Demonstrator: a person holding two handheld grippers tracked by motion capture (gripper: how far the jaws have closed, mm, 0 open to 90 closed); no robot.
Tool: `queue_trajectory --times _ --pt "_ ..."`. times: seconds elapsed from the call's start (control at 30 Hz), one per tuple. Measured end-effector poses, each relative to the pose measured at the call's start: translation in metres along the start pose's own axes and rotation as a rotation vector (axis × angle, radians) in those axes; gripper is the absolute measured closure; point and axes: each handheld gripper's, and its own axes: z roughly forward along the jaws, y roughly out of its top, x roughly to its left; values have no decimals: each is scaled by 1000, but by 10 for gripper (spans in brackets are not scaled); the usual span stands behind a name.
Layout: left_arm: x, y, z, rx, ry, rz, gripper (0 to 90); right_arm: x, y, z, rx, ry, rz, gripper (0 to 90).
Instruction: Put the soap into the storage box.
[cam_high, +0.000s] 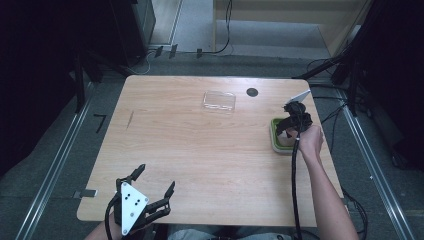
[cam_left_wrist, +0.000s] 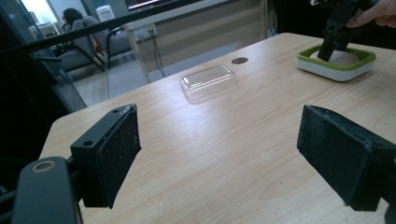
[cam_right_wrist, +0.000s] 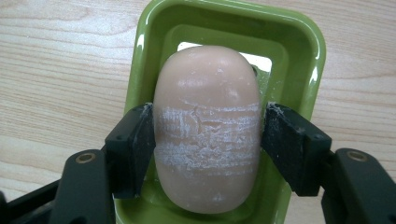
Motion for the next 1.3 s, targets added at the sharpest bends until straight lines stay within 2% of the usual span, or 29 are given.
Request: queue_trajectory --times 0.4,0.6,0.93,1.07,1.13,1.3 --pt "-2 1 2 -2 -5 7 139 1 -6 -11 -11 2 -13 278" --pt "-2 1 3 -2 -8 8 139 3 -10 -16 -9 -16 -30 217" --pt "-2 1 3 -3 -13 12 139 12 -24 -29 -8 -34 -82 153" --pt "-2 1 3 -2 -11 10 139 15 -32 -34 5 -35 -121 140" --pt "-3 1 3 -2 -11 12 139 17 -37 -37 10 -66 -137 139" --pt "-3 1 3 -2 -10 11 139 18 -52 -47 6 -65 -177 107"
